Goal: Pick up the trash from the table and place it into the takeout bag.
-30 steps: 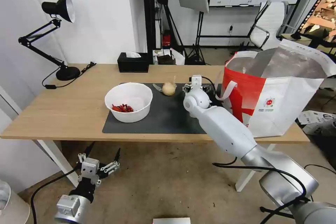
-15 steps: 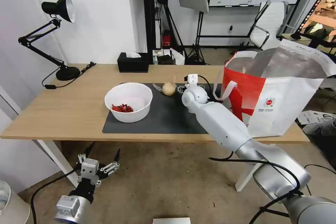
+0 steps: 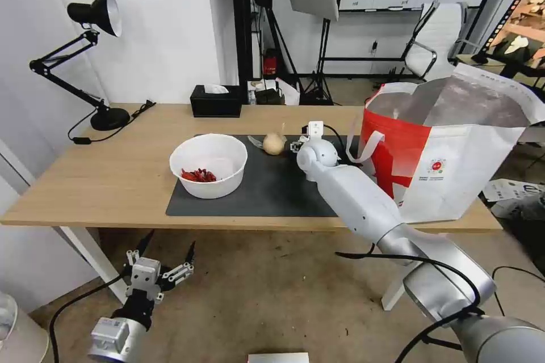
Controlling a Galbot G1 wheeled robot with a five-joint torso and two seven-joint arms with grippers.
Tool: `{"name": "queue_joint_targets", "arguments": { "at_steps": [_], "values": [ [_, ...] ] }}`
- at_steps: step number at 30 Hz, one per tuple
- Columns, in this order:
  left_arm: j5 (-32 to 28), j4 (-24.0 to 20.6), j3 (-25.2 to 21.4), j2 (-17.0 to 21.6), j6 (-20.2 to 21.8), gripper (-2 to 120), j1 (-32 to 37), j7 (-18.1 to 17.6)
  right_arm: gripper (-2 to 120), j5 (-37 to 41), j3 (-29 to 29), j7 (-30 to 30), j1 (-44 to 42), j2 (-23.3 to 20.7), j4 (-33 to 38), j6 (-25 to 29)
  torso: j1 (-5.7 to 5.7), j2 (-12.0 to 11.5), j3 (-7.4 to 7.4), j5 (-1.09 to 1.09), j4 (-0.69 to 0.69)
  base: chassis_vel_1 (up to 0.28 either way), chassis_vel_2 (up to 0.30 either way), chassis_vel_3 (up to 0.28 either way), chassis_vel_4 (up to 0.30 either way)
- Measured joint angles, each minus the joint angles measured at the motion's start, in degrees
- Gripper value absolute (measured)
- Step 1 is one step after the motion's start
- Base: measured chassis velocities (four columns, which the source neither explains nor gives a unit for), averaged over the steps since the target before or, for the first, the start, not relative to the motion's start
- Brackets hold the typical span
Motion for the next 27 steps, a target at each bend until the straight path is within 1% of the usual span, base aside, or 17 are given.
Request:
{"name": "queue_joint_targets", "arguments": {
  "at_steps": [4, 6, 7, 8, 10, 11, 13, 14, 15, 17, 18, 20, 21, 22, 23, 25, 27],
  "values": [
    [-0.12, 0.19, -0.13, 0.22, -0.03, 100, -0.22, -0.03, 96, -0.16, 0.16, -0.45, -0.03, 0.1, -0.48, 0.25, 0.0, 0.0, 0.0, 0.0, 0.0, 0.0, 0.0, 0.0, 0.0],
    [-0.19, 0.39, -0.16, 0.24, -0.14, 100, -0.27, -0.03, 86, -0.26, 0.16, -1.05, -0.05, 0.09, -0.5, 0.58, 0.0, 0.0, 0.0, 0.0, 0.0, 0.0, 0.0, 0.0, 0.0],
    [-0.2, 0.52, -0.13, 0.24, -0.28, 100, -0.27, -0.04, 82, -0.3, 0.16, -1.19, -0.05, 0.07, -0.5, 0.75, 0.0, 0.0, 0.0, 0.0, 0.0, 0.0, 0.0, 0.0, 0.0],
    [-0.2, 0.52, -0.13, 0.24, -0.28, 100, -0.27, -0.04, 82, -0.3, 0.16, -1.19, -0.05, 0.07, -0.5, 0.75, 0.0, 0.0, 0.0, 0.0, 0.0, 0.0, 0.0, 0.0, 0.0],
    [-0.2, 0.76, 0.1, 0.14, -0.51, 100, -0.31, -0.04, 70, -0.31, 0.13, -1.31, -0.06, -0.1, -0.43, 0.95, 0.0, 0.0, 0.0, 0.0, 0.0, 0.0, 0.0, 0.0, 0.0],
    [-0.2, 0.76, 0.1, 0.14, -0.51, 100, -0.31, -0.04, 70, -0.31, 0.13, -1.31, -0.06, -0.1, -0.43, 0.95, 0.0, 0.0, 0.0, 0.0, 0.0, 0.0, 0.0, 0.0, 0.0],
    [-0.17, 0.85, 0.29, 0.09, -0.53, 100, -0.37, -0.04, 62, -0.32, 0.05, -1.33, -0.16, -0.35, -0.22, 1.08, 0.0, 0.0, 0.0, 0.0, 0.0, 0.0, 0.0, 0.0, 0.0],
    [-0.17, 0.85, 0.29, 0.09, -0.53, 100, -0.37, -0.04, 62, -0.32, 0.05, -1.33, -0.16, -0.35, -0.22, 1.08, 0.0, 0.0, 0.0, 0.0, 0.0, 0.0, 0.0, 0.0, 0.0],
    [-0.17, 0.85, 0.39, 0.09, -0.53, 100, -0.44, -0.04, 54, -0.32, 0.0, -1.33, -0.32, -0.54, 0.01, 1.2, 0.0, 0.0, 0.0, 0.0, 0.0, 0.0, 0.0, 0.0, 0.0],
    [-0.16, 0.87, 0.46, 0.12, -0.54, 100, -0.47, -0.04, 46, -0.32, -0.08, -1.33, -0.63, -0.8, 0.51, 1.29, 0.0, 0.0, 0.0, 0.0, 0.0, 0.0, 0.0, 0.0, 0.0],
    [-0.16, 0.87, 0.46, 0.12, -0.54, 100, -0.47, -0.04, 46, -0.32, -0.08, -1.33, -0.63, -0.8, 0.51, 1.29, 0.0, 0.0, 0.0, 0.0, 0.0, 0.0, 0.0, 0.0, 0.0],
    [-0.16, 0.88, 0.5, 0.14, -0.54, 100, -0.48, -0.04, 35, -0.33, -0.13, -1.27, -0.94, -0.96, 0.9, 1.37, 0.0, 0.0, 0.0, 0.0, 0.0, 0.0, 0.0, 0.0, 0.0],
    [-0.16, 0.88, 0.5, 0.14, -0.54, 100, -0.48, -0.04, 35, -0.33, -0.13, -1.27, -0.94, -0.96, 0.9, 1.37, 0.0, 0.0, 0.0, 0.0, 0.0, 0.0, 0.0, 0.0, 0.0],
    [-0.15, 0.9, 0.56, 0.14, -0.54, 100, -0.47, -0.04, 29, -0.33, -0.14, -1.19, -1.12, -1.01, 1.13, 1.46, 0.0, 0.0, 0.0, 0.0, 0.0, 0.0, 0.0, 0.0, 0.0],
    [-0.15, 0.9, 0.56, 0.14, -0.54, 100, -0.47, -0.04, 29, -0.33, -0.14, -1.19, -1.12, -1.01, 1.13, 1.46, 0.0, 0.0, 0.0, 0.0, 0.0, 0.0, 0.0, 0.0, 0.0],
    [-0.1, 0.9, 0.75, 0.14, -0.53, 100, -0.47, -0.04, 18, -0.36, -0.14, -0.82, -1.39, -1.06, 1.48, 1.9, 0.0, 0.0, 0.0, 0.0, 0.0, 0.0, 0.0, 0.0, 0.0],
    [-0.09, 0.91, 0.82, 0.14, -0.54, 100, -0.47, -0.04, 14, -0.38, -0.21, -0.53, -1.52, -1.17, 1.69, 2.23, 0.0, 0.0, 0.0, 0.0, 0.0, 0.0, 0.0, 0.0, 0.0]
  ]
}}
